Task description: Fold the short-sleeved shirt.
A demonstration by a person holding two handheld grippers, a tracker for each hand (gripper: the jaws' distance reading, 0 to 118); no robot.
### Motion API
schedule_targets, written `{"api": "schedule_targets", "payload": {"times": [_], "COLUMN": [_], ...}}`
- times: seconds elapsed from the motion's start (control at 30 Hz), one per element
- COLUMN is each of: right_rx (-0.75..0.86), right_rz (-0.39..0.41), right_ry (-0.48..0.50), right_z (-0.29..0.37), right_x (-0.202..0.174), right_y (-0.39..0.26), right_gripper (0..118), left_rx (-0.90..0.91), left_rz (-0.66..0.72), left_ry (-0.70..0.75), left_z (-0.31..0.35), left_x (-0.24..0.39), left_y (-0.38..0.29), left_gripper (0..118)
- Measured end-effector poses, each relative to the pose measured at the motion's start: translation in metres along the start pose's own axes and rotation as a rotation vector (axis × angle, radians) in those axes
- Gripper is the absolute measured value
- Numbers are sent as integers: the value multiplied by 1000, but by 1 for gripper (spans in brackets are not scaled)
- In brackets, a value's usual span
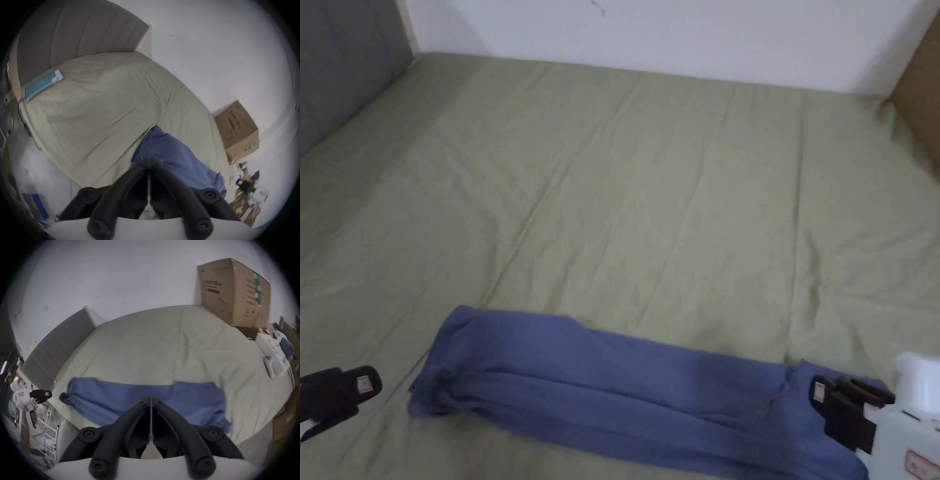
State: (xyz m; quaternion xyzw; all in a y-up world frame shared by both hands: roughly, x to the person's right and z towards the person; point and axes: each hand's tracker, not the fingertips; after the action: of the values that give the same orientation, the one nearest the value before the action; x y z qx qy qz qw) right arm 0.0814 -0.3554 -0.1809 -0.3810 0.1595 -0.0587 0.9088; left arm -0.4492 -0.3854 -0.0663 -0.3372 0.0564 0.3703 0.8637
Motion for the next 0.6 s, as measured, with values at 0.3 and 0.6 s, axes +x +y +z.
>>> {"api": "schedule_targets", "payload": {"times": [0.3,0.6], "right_rx": [-78,-129], "right_rz": [128,186], "right_ry": [146,185], "right_z": [-38,-55], "right_x": [-88,-110], "right_y": [-6,-5], "right_gripper": [0,0], "left_rx": [37,-223], "left_rz": [348,468], "left_ry": [-209,-297], "left_z": [-22,-105], "left_x": [-61,-66], "left_y": [-2,0], "left_gripper": [33,100]}}
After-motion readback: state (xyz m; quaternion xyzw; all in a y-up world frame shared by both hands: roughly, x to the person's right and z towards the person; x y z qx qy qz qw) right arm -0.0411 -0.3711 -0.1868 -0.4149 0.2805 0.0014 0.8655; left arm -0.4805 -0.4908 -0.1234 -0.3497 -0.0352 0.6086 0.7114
